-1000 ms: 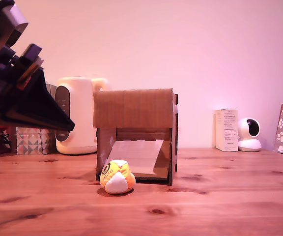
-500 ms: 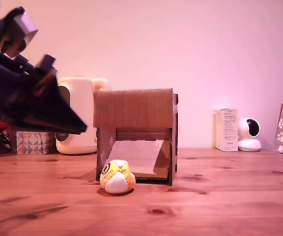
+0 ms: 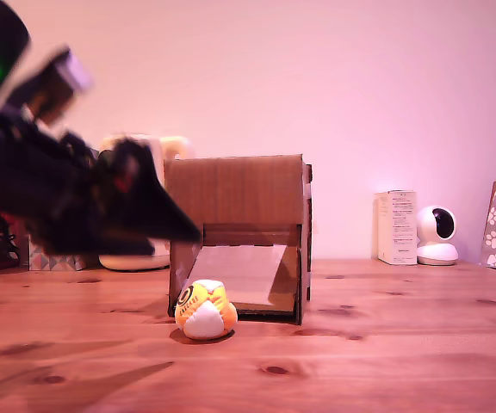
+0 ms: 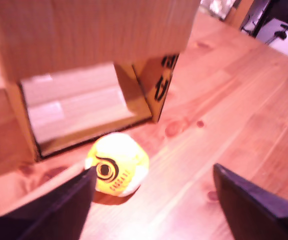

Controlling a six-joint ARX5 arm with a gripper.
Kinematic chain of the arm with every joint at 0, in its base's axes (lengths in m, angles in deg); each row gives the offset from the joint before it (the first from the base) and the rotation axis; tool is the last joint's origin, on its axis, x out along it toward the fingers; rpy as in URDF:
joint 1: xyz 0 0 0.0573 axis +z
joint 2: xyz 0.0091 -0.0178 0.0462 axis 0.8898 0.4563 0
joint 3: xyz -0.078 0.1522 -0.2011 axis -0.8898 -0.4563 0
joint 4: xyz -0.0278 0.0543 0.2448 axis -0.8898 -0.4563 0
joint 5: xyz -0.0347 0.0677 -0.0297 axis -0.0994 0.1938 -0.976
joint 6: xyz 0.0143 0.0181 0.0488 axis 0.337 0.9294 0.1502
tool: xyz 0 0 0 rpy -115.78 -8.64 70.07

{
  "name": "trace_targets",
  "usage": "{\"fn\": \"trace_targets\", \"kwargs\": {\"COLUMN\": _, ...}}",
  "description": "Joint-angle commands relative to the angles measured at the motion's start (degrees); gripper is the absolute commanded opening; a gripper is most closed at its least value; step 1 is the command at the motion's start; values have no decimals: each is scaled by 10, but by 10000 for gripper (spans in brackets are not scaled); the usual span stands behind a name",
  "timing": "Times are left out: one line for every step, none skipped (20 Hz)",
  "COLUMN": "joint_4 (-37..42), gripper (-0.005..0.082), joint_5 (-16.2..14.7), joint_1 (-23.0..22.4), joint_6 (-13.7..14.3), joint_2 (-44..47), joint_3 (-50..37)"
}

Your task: Drop the footbag into the cardboard dice tower

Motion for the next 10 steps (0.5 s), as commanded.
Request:
{"fn": "trace_targets", "kwargs": {"joint_4": 27, "gripper": 728, "joint_5": 7, "joint_1": -2, "joint_6": 2, "joint_2": 23, "joint_3": -2}}
{"fn": "trace_targets", "kwargs": {"joint_4": 38, "gripper": 728, "joint_5": 9, "joint_1": -2, "joint_6": 2, "joint_2": 39, "joint_3": 2}}
{"fn": "trace_targets", "kwargs": {"joint_4": 47, "gripper": 728, "joint_5": 11, "joint_1": -2, "joint_6": 3, "joint_2": 55, "joint_3": 6}}
{"fn": "trace_targets", "kwargs": {"joint_4": 53, "gripper": 728, "joint_5": 13, "joint_1": -2, "joint_6": 3, "joint_2": 71, "joint_3": 12}}
{"fn": "trace_targets", "kwargs": {"joint_4": 56, "gripper": 728, "joint_5": 16, "joint_1": -2, "joint_6": 3, "joint_2": 88, "joint_3": 21}}
{"fn": "trace_targets", "kwargs": {"joint_4": 56, "gripper": 728, "joint_5": 20, "joint_1": -2, "joint_6": 3, "joint_2": 103, "joint_3": 30}}
{"fn": "trace_targets", "kwargs": {"joint_4": 56, "gripper": 728, "joint_5": 23, "joint_1": -2, "joint_6": 3, "joint_2": 118, "joint_3": 41}}
{"fn": "trace_targets", "kwargs": {"joint_4": 56, "gripper": 728, "joint_5": 26, "joint_1": -2, "joint_6": 3, "joint_2": 132, "joint_3": 51}}
{"fn": "trace_targets", "kwargs": {"joint_4": 56, "gripper": 728, "joint_5": 26, "joint_1": -2, "joint_6": 3, "joint_2": 146, "joint_3": 61}}
{"fn": "trace_targets", "kwargs": {"joint_4": 56, "gripper": 728, "joint_5": 26, "joint_1": -2, "joint_6": 6, "joint_2": 158, "joint_3": 71}}
